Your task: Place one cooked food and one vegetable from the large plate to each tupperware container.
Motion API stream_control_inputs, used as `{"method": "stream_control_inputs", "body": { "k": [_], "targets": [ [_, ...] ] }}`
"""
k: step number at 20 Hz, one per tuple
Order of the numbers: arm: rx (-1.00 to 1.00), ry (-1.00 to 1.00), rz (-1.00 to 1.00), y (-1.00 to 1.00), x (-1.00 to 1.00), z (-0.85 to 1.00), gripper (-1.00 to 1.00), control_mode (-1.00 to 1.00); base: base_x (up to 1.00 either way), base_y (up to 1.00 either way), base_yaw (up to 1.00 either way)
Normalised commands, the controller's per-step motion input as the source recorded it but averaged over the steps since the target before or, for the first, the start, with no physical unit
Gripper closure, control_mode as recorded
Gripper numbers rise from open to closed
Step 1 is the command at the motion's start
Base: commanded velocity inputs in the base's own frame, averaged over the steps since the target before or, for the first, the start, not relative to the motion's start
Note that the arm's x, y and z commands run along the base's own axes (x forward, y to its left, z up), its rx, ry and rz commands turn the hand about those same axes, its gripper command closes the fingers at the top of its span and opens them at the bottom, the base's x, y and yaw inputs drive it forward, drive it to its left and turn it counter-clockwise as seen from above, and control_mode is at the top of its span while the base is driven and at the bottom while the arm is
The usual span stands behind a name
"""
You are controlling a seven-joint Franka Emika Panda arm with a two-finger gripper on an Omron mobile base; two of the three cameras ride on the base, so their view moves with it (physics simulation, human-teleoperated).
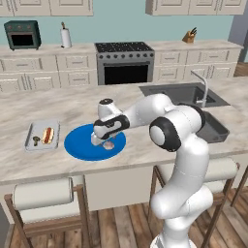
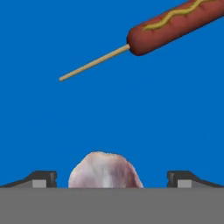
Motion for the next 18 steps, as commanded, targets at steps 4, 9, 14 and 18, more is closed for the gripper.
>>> {"method": "stream_control_inputs", "body": {
  "k": [4, 9, 14, 18],
  "targets": [
    [0.0, 0.18, -0.03, -0.03, -0.13, -0.27, -1.0, -1.0, 0.0, 0.0, 0.0],
    [0.0, 0.09, -0.01, -0.07, -0.01, -0.17, -1.0, -1.0, 0.0, 0.0, 0.0],
    [0.0, 0.02, 0.0, -0.1, -0.37, 0.0, -1.0, -1.0, 0.0, 0.0, 0.0],
    [0.0, 0.0, 0.0, 0.0, -0.43, -0.02, -1.0, -1.0, 0.0, 0.0, 0.0]
  ]
}}
